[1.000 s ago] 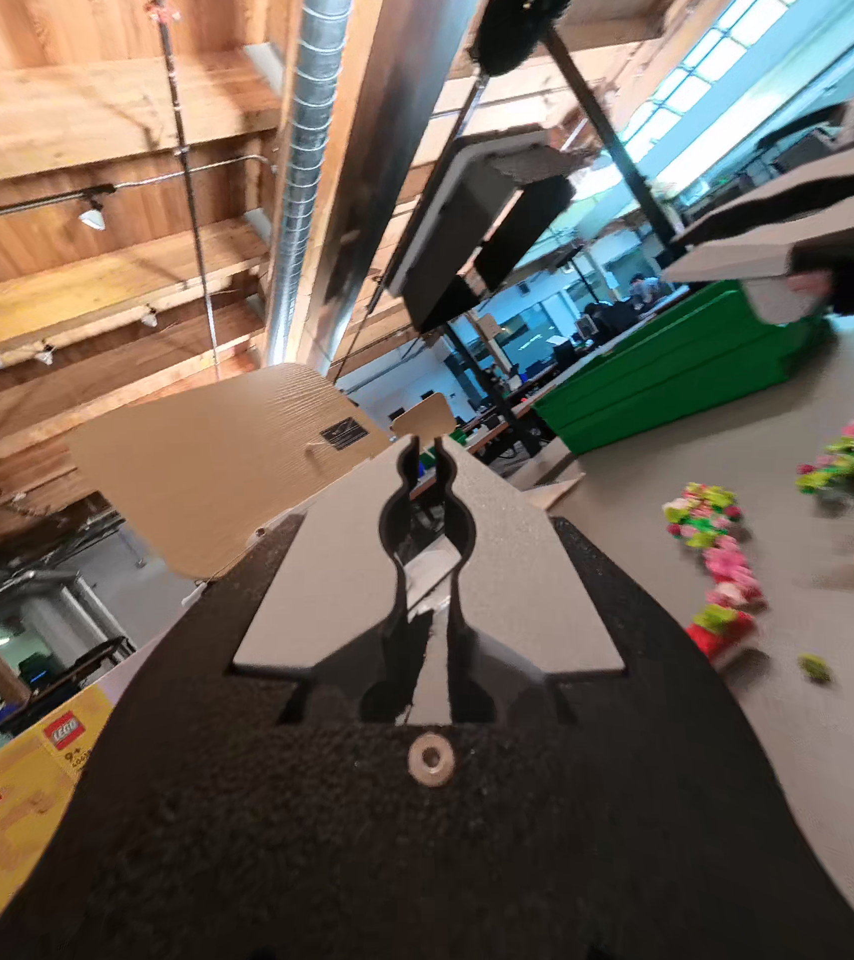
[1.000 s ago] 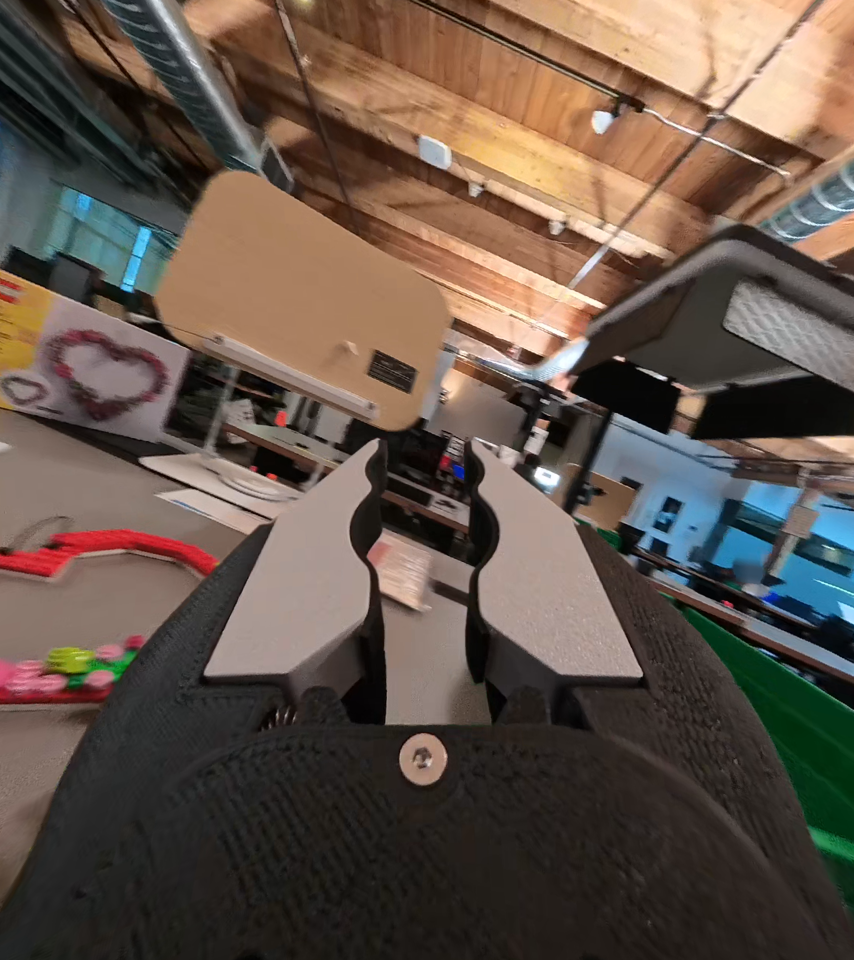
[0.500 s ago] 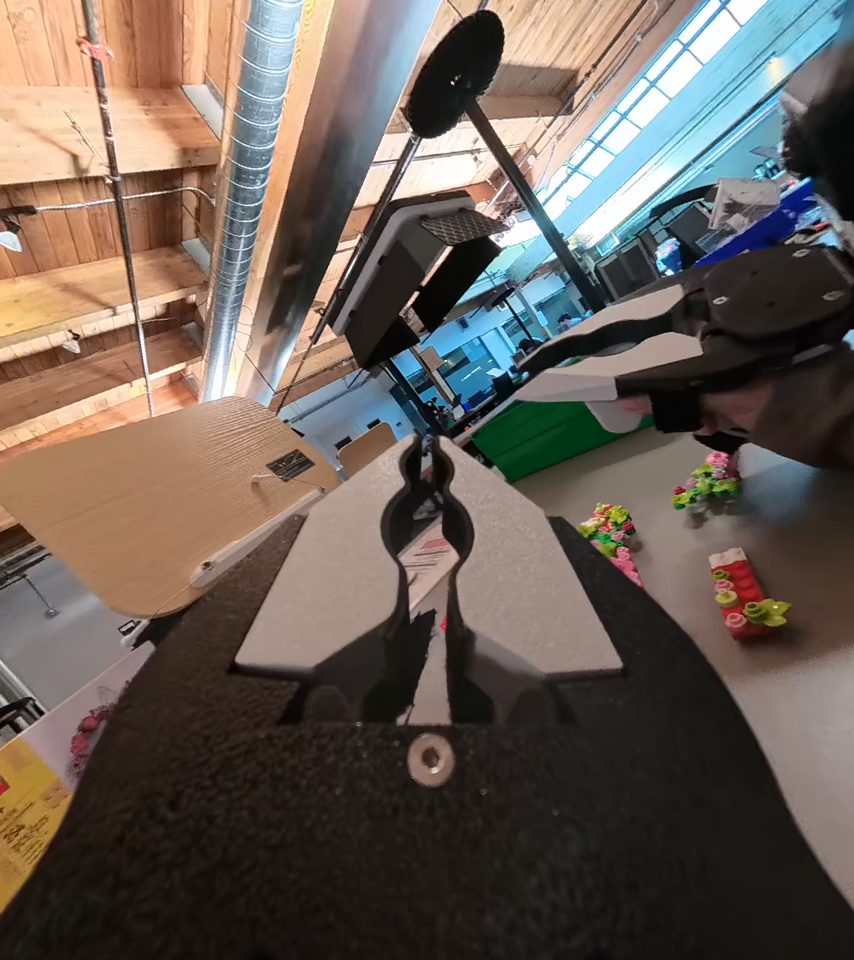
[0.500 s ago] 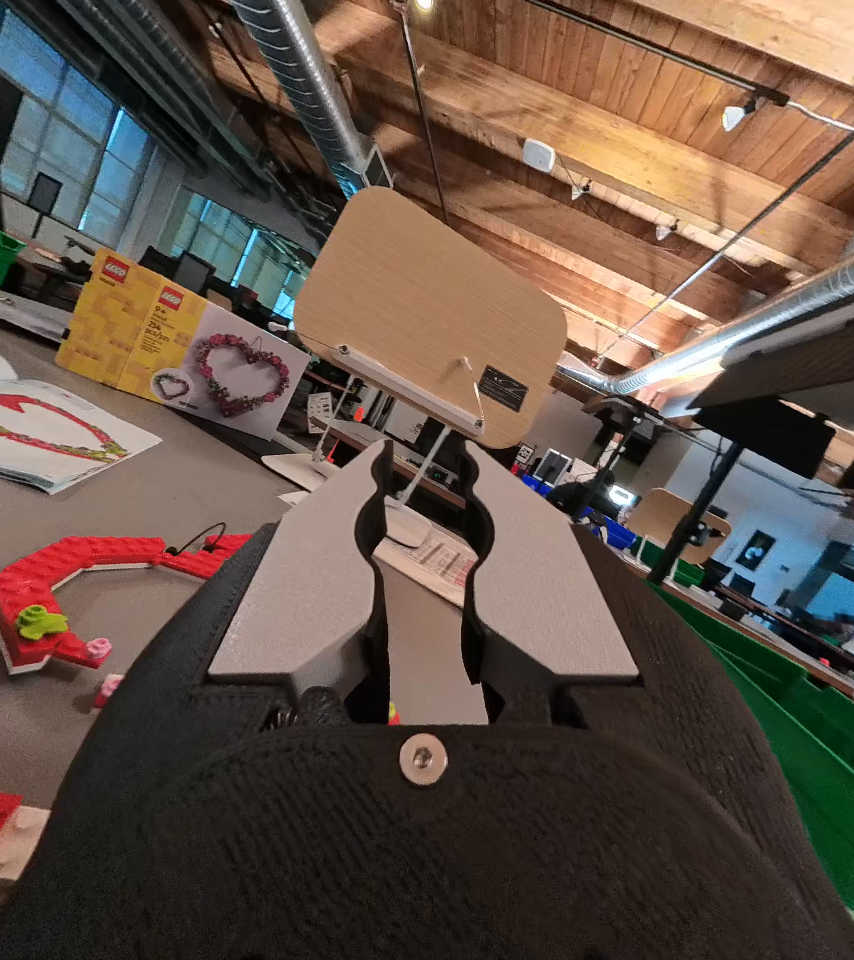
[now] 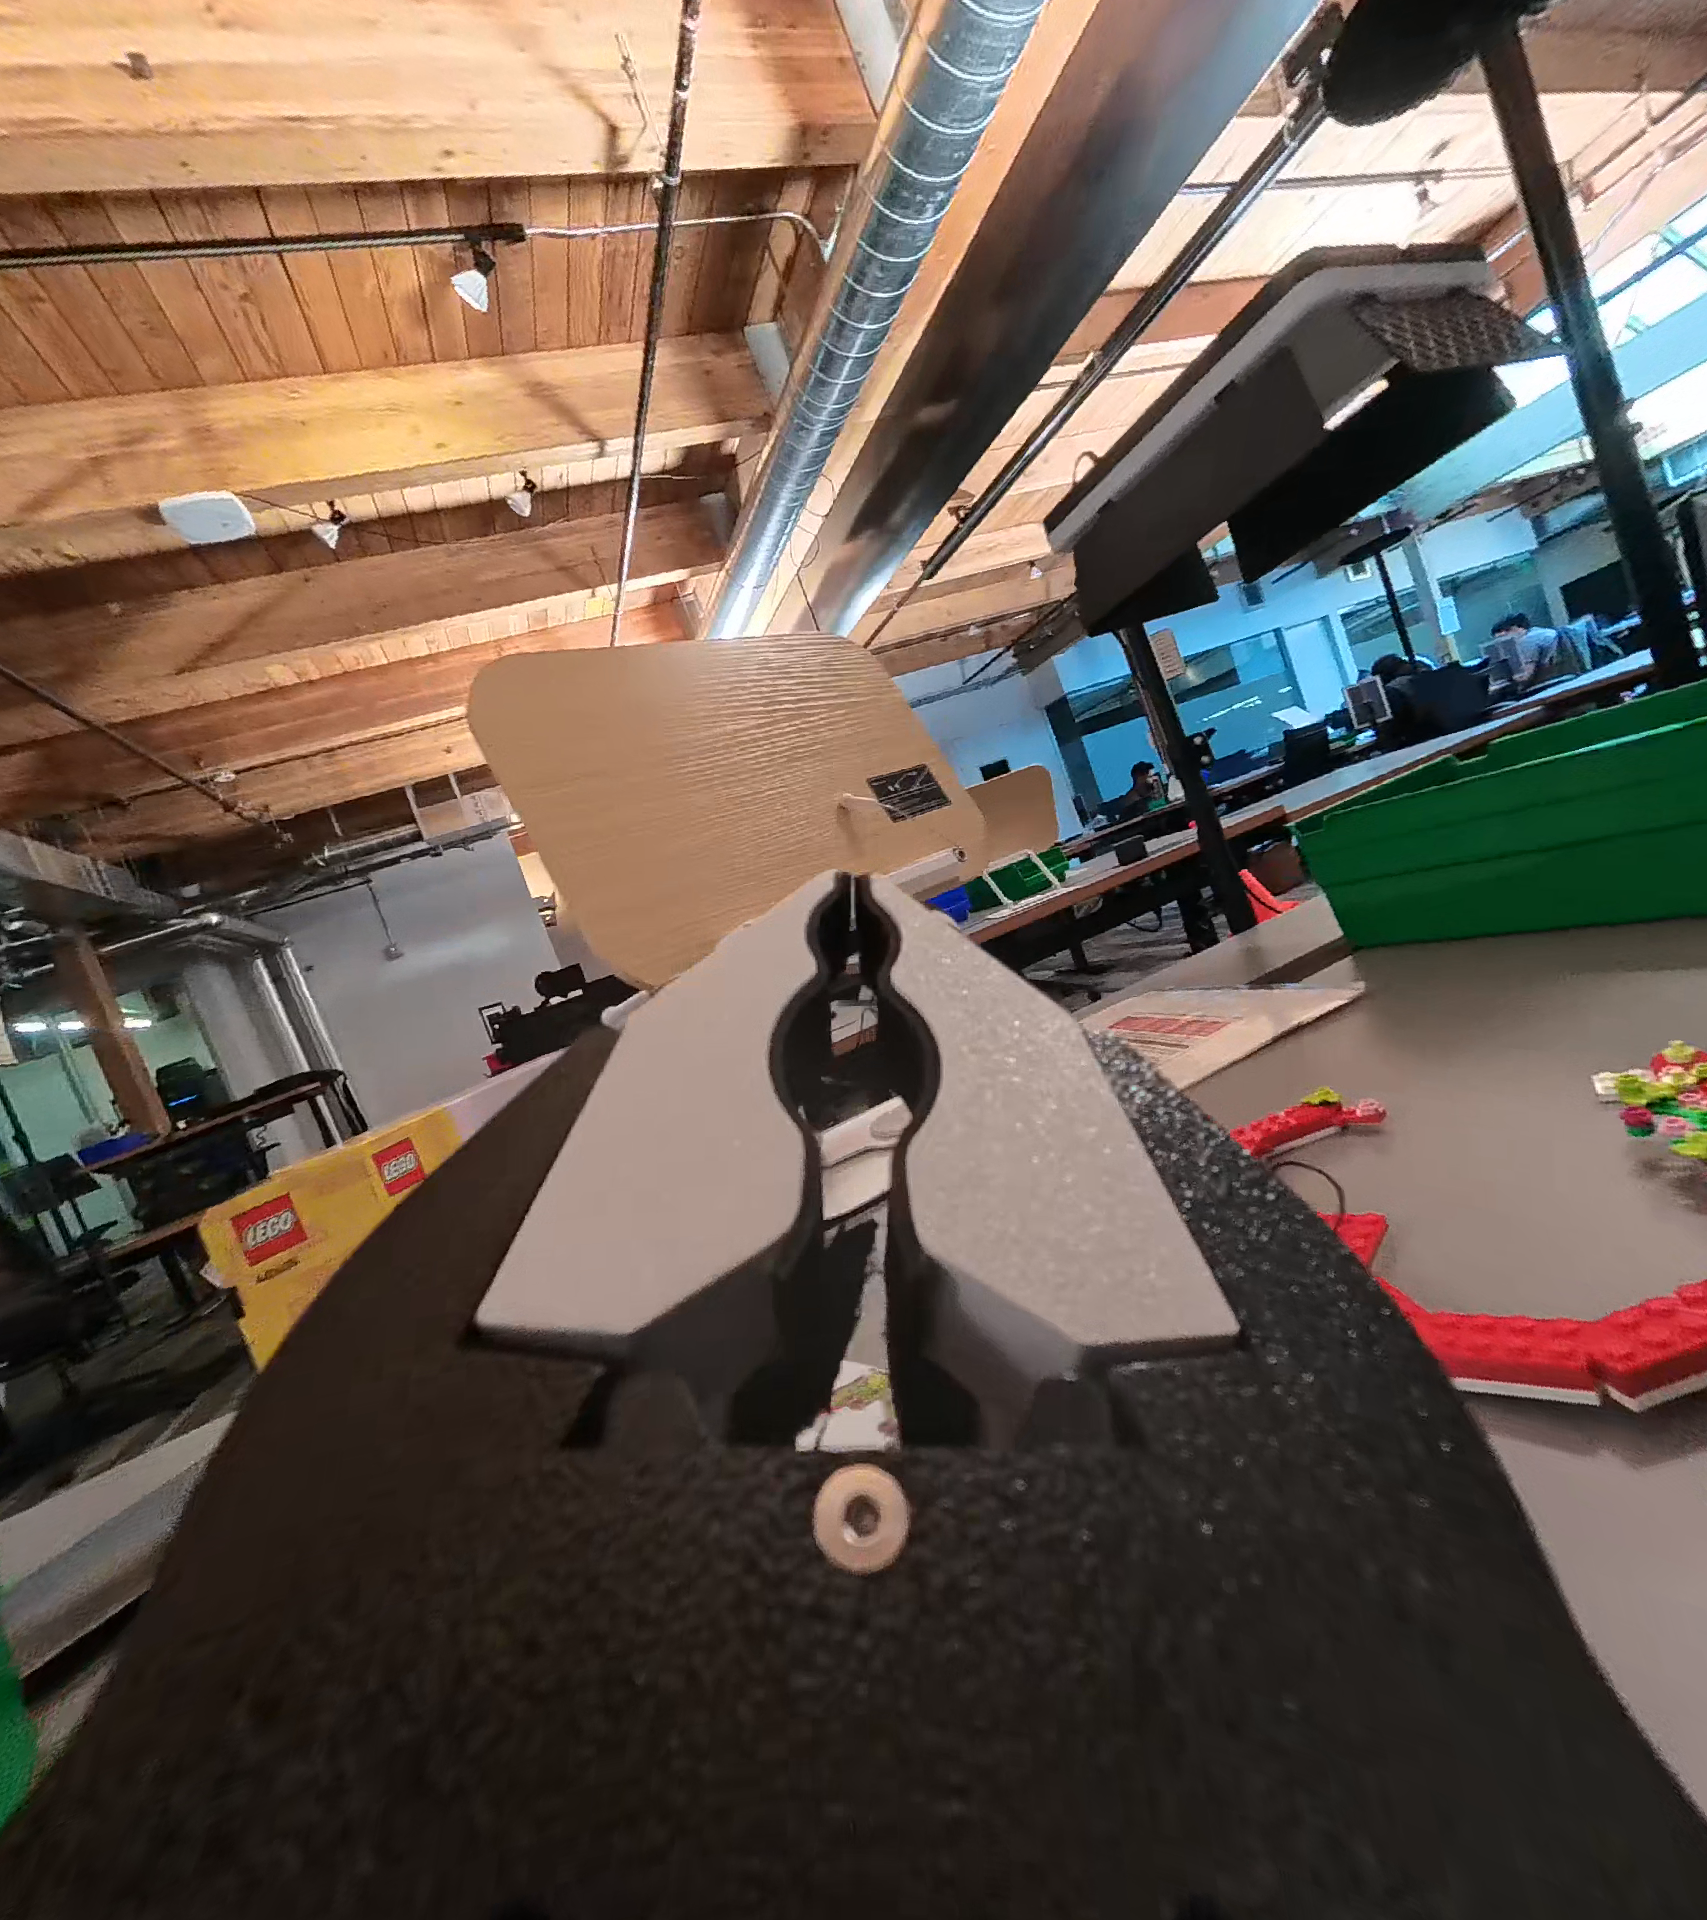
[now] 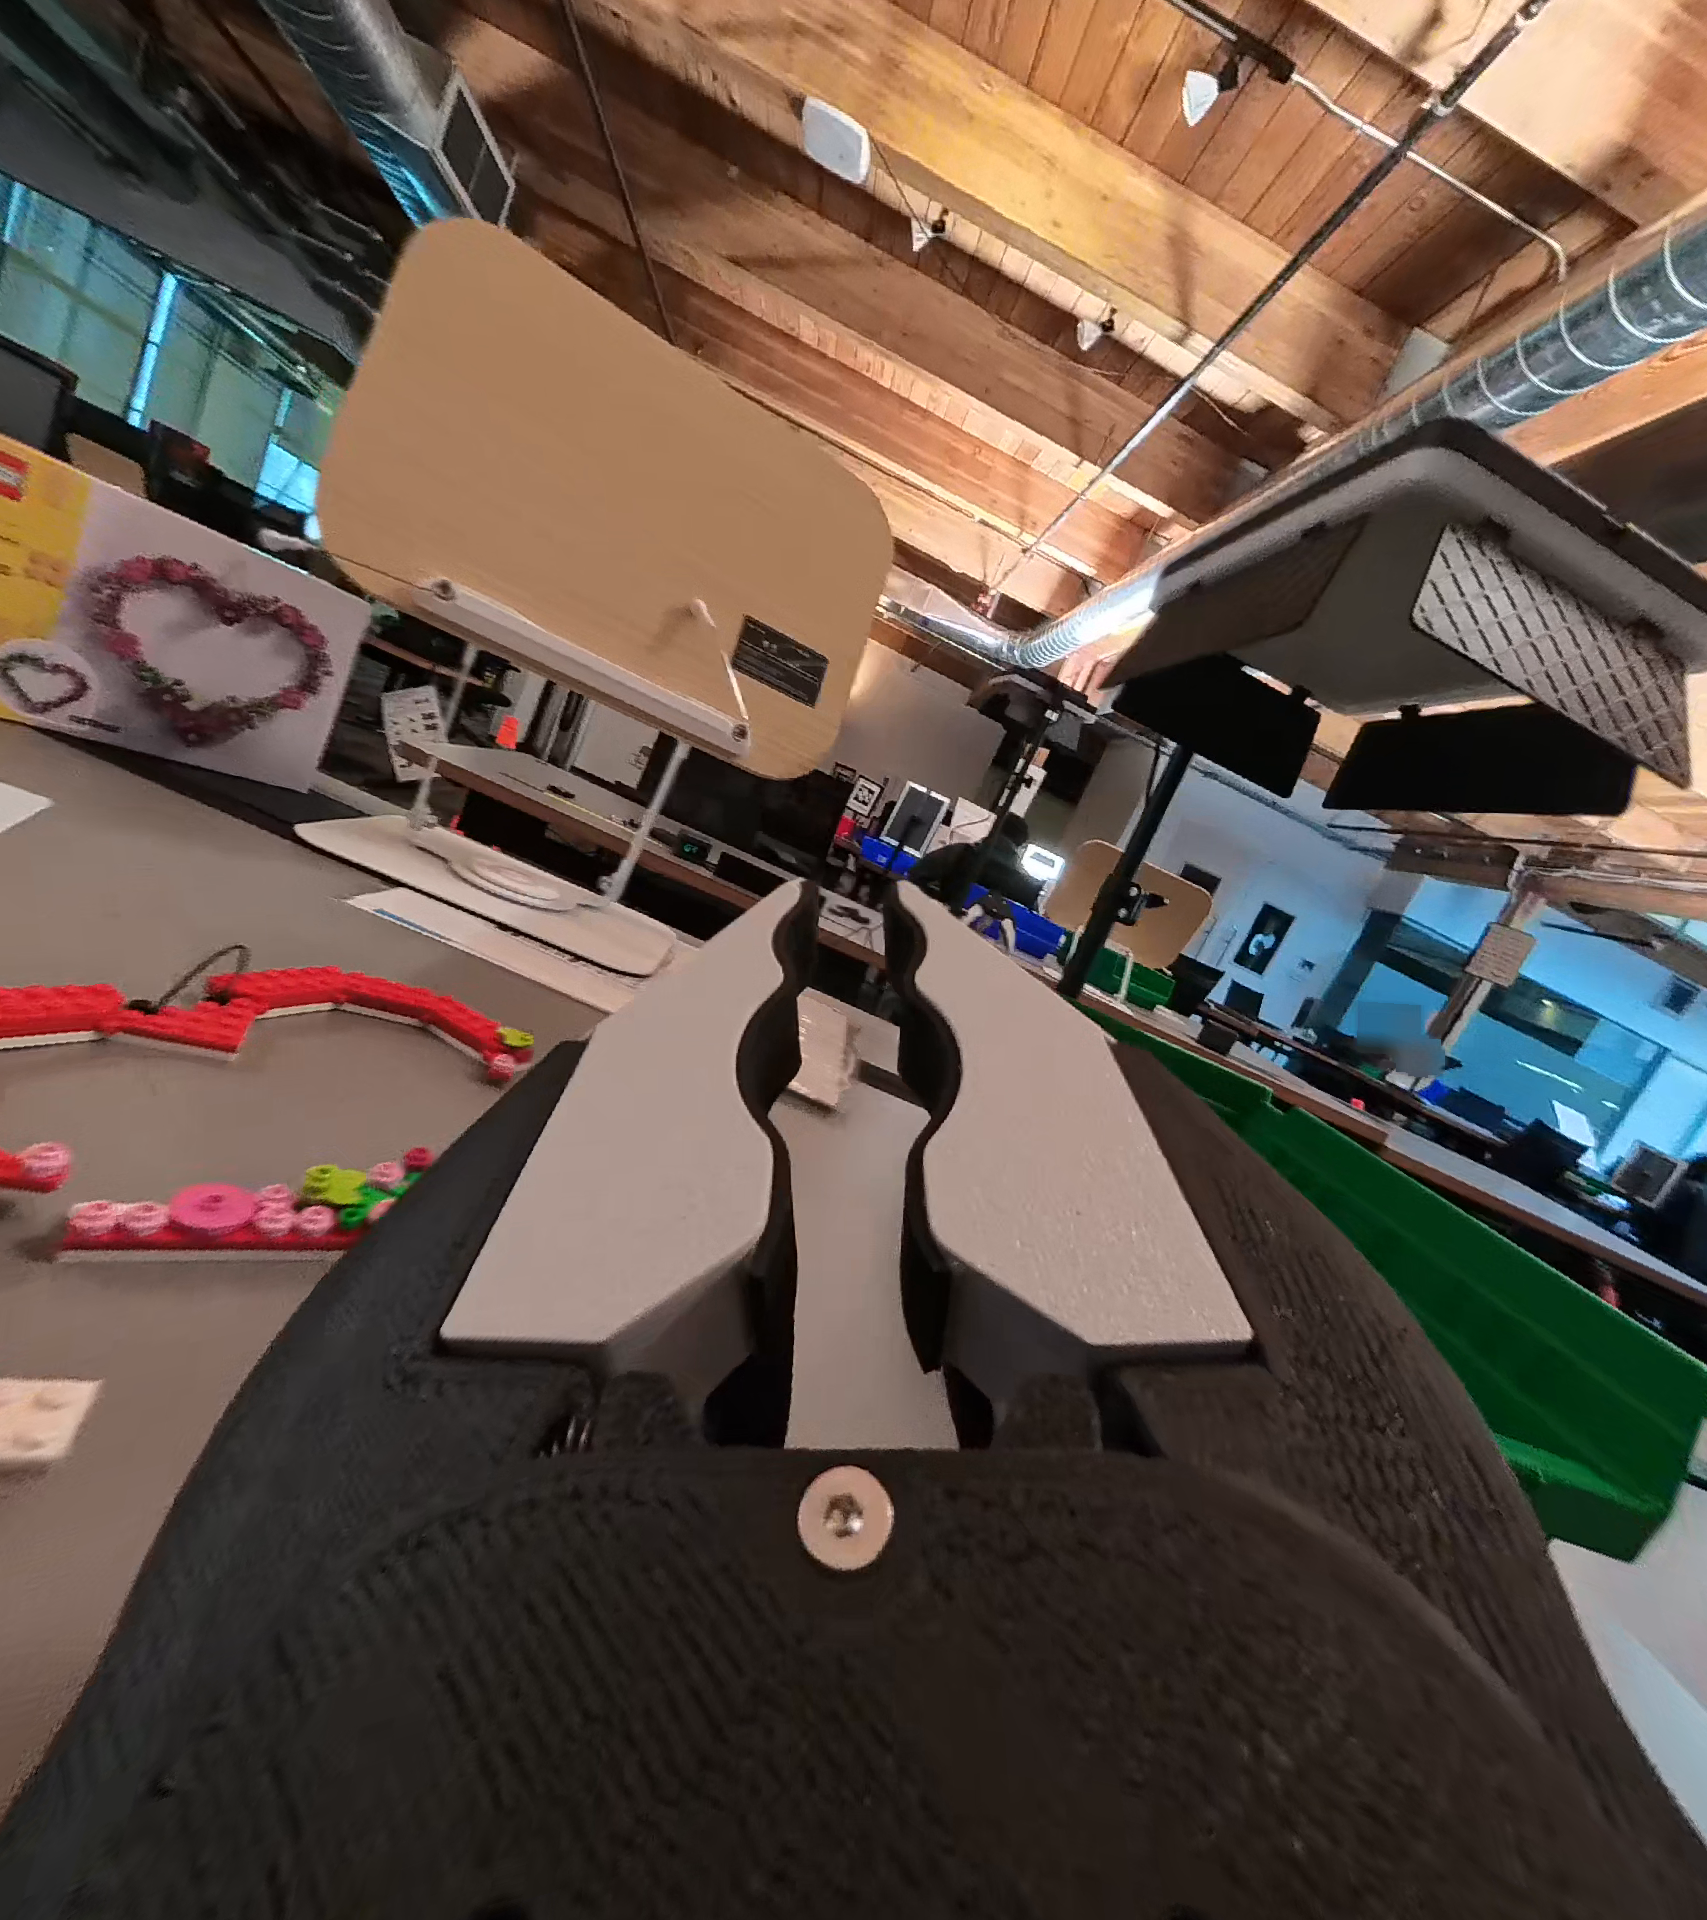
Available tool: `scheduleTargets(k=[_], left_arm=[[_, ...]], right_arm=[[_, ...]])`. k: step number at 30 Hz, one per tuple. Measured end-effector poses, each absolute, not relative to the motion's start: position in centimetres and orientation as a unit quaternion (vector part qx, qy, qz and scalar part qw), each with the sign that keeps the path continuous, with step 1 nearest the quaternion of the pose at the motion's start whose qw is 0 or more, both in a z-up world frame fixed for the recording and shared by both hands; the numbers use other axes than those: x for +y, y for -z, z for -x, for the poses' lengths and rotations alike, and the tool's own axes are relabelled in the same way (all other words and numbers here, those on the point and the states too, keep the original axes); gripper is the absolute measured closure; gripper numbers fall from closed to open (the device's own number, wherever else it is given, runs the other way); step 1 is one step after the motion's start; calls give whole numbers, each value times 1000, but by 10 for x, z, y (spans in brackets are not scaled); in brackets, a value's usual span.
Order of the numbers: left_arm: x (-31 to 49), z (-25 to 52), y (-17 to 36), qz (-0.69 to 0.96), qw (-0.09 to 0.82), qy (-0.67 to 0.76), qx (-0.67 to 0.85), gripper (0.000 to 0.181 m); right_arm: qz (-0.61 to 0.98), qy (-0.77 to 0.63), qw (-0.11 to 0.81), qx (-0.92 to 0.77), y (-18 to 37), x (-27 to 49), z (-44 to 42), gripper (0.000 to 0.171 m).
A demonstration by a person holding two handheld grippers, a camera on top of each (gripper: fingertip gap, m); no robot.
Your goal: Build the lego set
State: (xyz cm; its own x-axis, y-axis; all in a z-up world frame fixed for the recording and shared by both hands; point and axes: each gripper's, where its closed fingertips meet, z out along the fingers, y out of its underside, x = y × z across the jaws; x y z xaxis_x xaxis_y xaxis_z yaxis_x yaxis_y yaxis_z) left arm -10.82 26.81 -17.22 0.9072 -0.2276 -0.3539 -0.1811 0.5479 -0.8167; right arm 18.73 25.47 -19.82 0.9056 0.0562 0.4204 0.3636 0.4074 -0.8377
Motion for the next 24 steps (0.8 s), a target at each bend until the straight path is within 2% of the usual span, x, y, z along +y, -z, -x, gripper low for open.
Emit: scheduleTargets(k=[4,6,10,24], left_arm=[[265,85,181,472,843,11,260,181],[262,74,187,469,836,1,287,181],[258,69,190,459,832,-28,311,181],[251,32,203,431,809,-30,400,181]], right_arm=[[507,59,825,-243,192,232,-159,162],[478,55,828,-289,189,223,-139,171],[493,92,797,-337,205,238,-123,171],[492,75,788,-362,214,242,-111,171]])
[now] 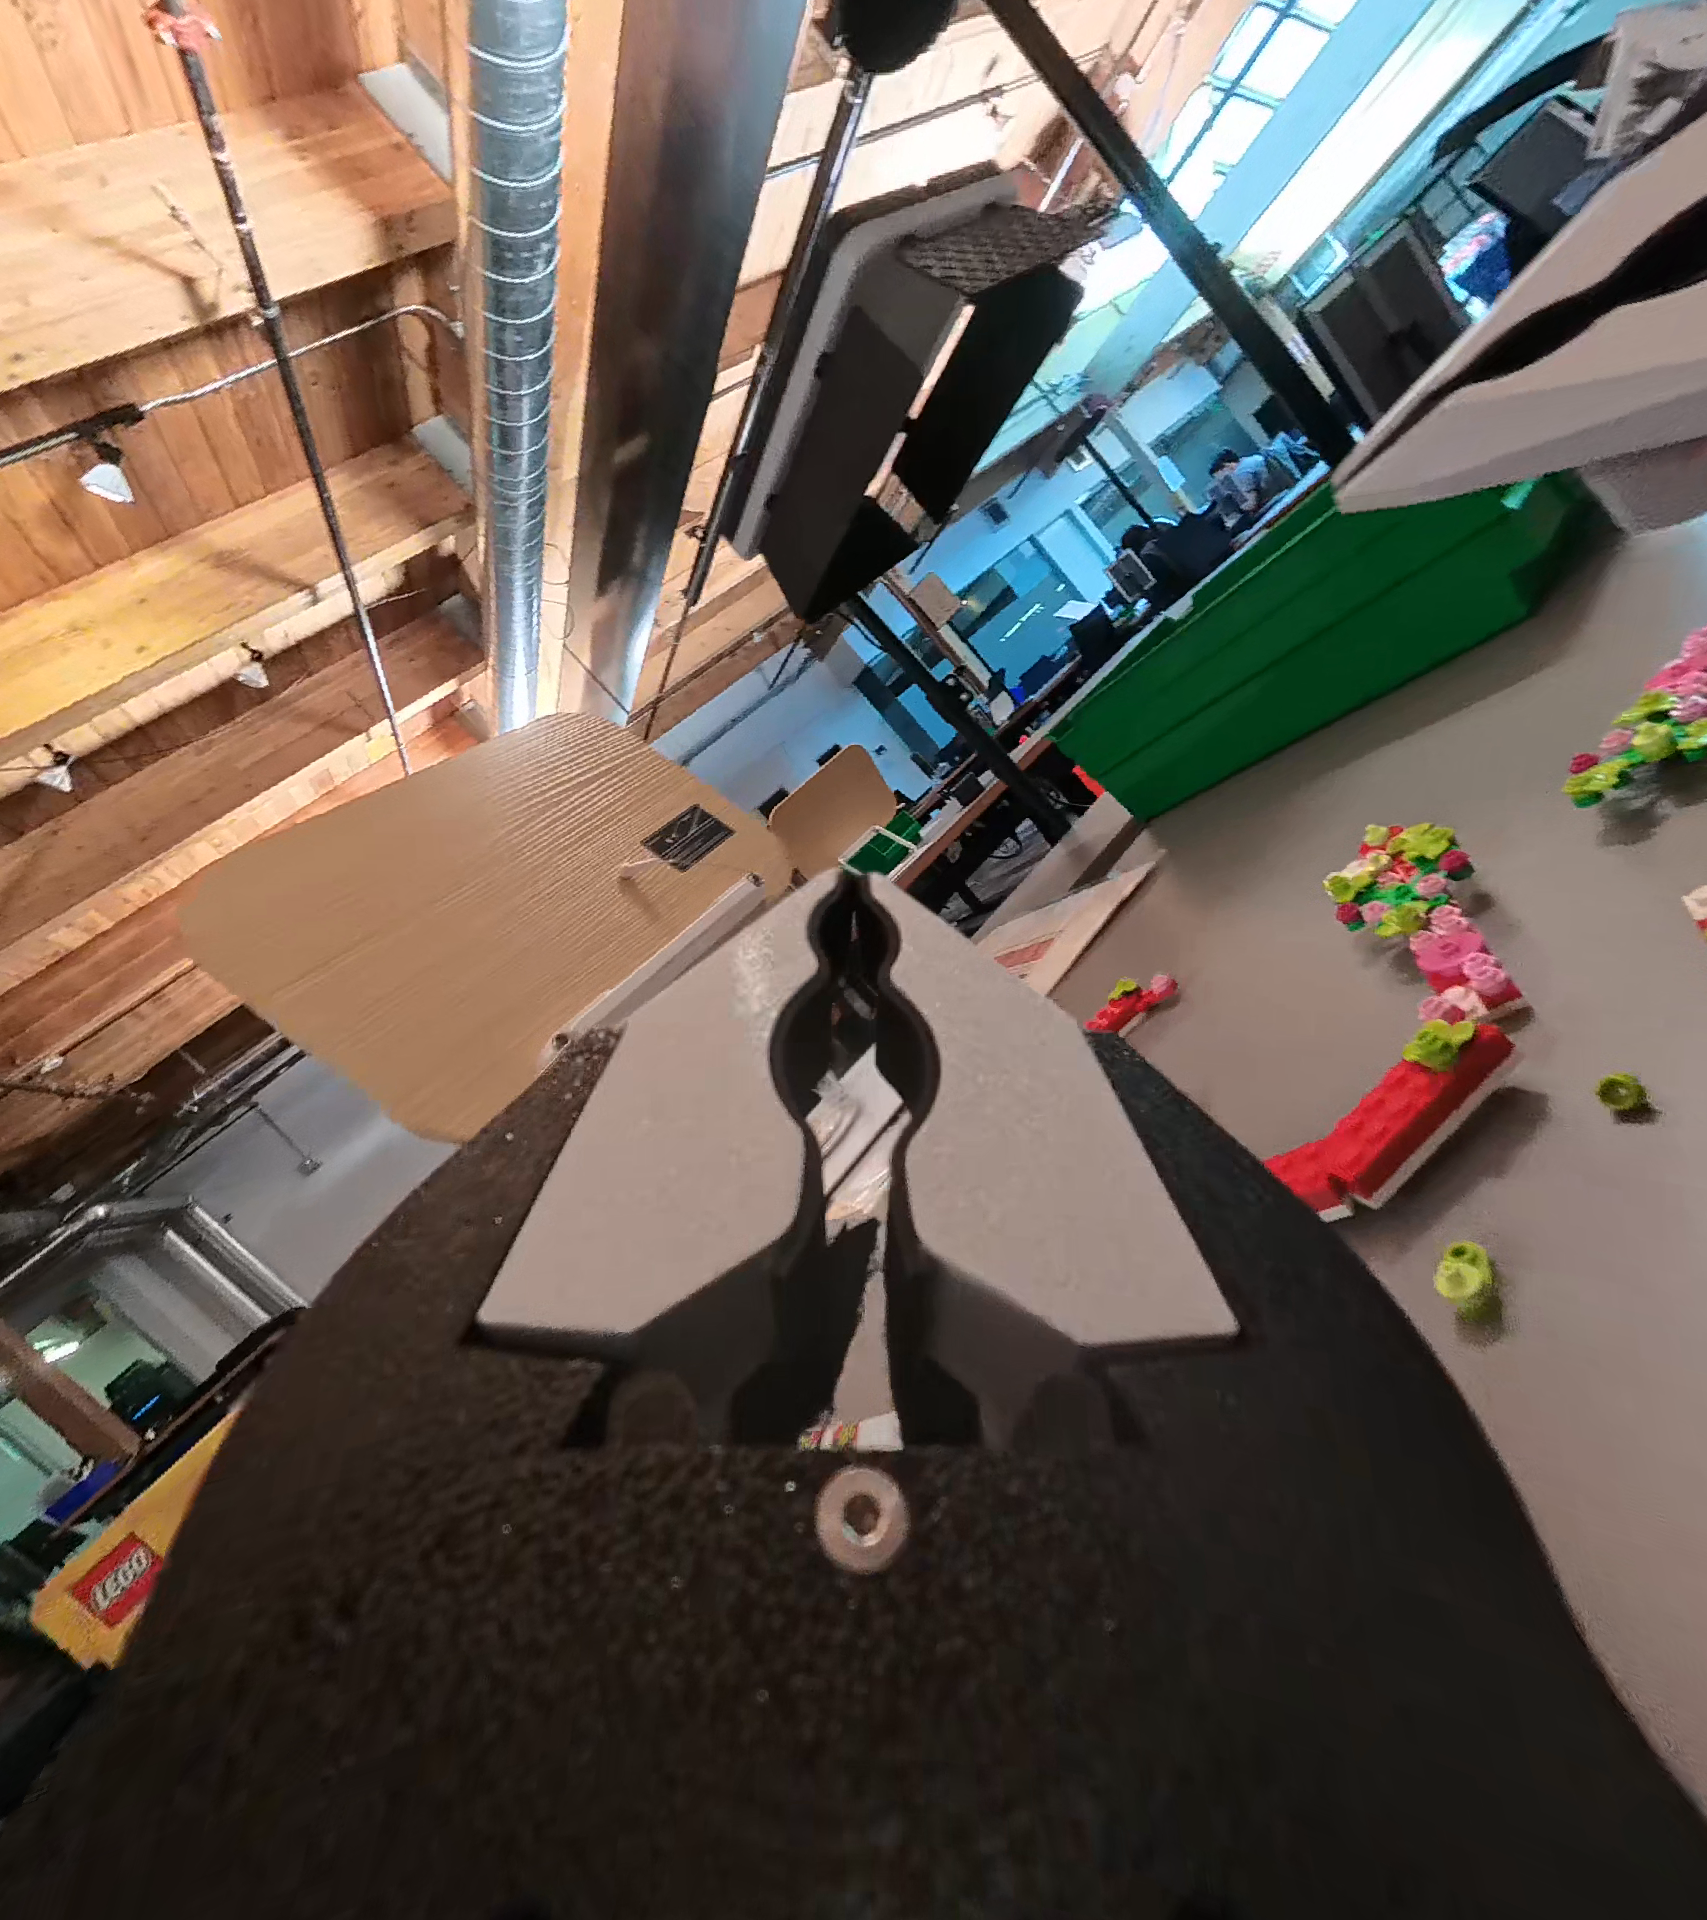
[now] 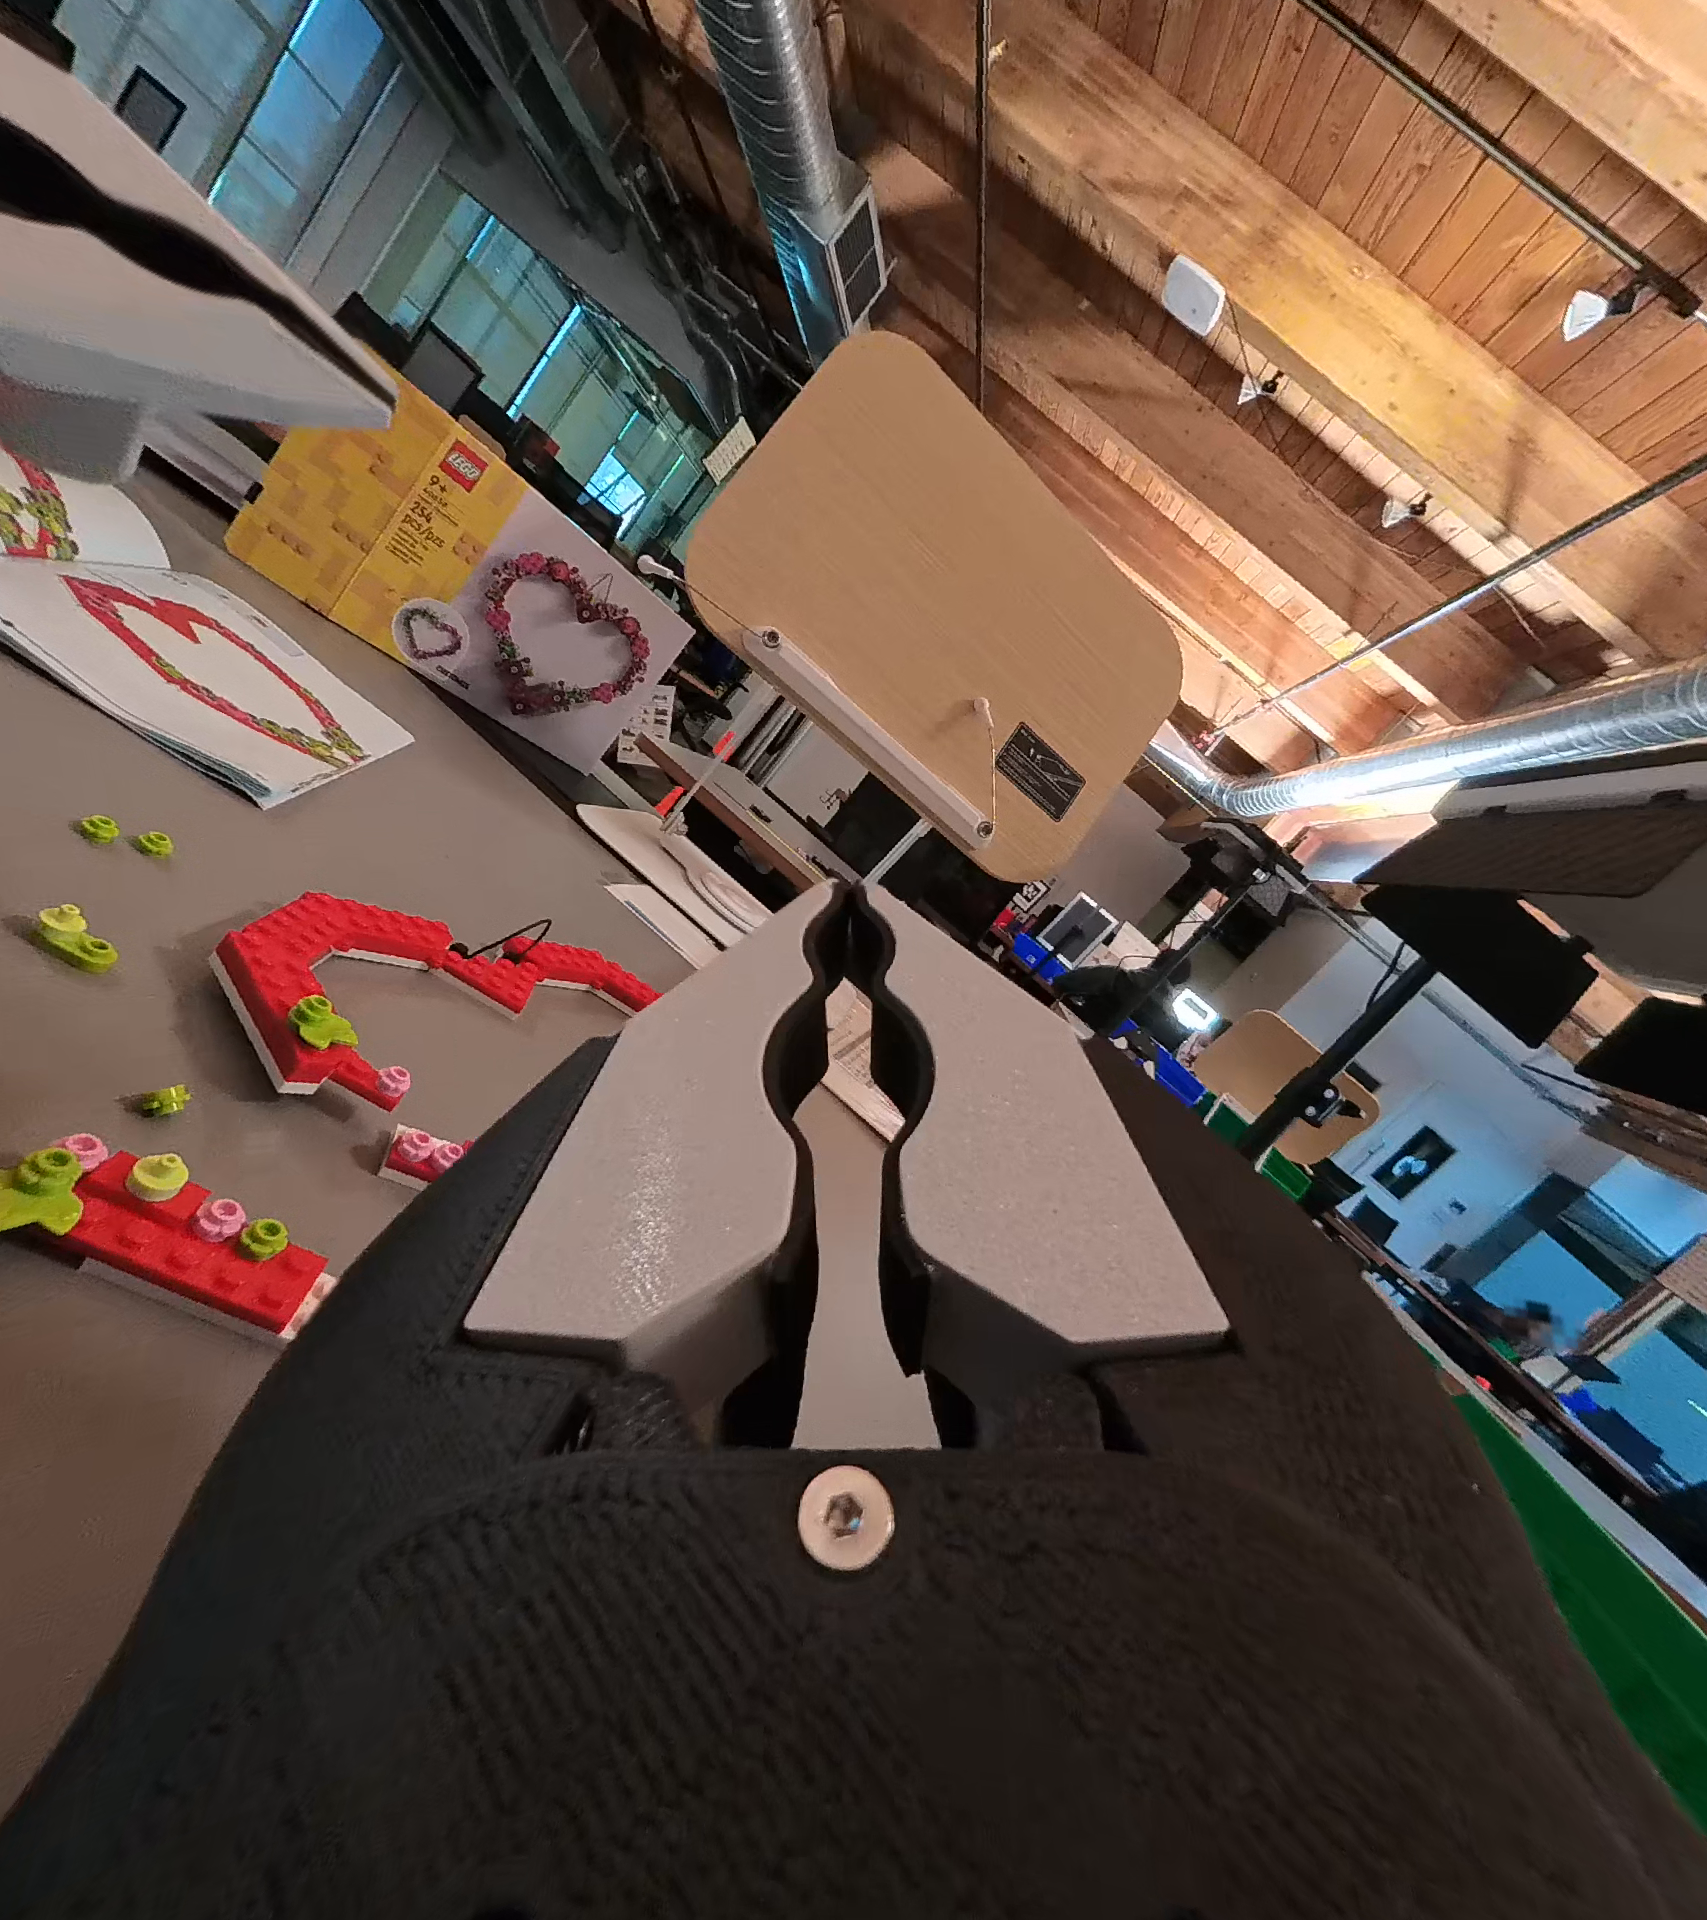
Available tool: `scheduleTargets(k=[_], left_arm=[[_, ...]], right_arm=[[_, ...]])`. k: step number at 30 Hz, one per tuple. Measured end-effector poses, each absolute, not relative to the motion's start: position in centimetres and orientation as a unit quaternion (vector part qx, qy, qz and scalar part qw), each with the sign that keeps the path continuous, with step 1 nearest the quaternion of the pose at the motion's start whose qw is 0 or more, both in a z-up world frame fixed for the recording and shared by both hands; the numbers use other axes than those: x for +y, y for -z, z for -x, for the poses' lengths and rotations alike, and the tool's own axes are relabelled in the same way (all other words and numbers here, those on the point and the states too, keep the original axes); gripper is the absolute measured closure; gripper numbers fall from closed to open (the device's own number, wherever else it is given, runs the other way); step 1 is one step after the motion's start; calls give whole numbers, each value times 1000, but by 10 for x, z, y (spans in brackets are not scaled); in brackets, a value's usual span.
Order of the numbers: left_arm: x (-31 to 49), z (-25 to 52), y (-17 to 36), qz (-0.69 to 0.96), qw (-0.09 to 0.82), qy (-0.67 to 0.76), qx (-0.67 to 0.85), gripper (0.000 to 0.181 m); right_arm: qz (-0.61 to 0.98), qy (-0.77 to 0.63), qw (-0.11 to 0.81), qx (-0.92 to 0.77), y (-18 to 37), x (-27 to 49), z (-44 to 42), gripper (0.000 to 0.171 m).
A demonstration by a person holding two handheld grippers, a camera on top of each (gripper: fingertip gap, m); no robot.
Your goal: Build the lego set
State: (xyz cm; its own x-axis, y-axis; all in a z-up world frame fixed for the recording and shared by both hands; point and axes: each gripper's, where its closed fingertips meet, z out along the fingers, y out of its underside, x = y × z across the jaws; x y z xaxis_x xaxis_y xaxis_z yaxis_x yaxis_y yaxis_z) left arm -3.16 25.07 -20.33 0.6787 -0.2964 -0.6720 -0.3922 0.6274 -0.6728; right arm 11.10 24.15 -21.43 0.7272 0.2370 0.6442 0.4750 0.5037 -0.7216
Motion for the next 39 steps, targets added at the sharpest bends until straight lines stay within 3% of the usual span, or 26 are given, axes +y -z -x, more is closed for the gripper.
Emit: scheduleTargets(k=[16,39], left_arm=[[239,28,199,402,811,-66,420,181],[248,43,193,438,822,-11,365,181]], right_arm=[[479,77,775,-405,224,239,-84,171],[447,98,775,-435,224,230,-71,171]])
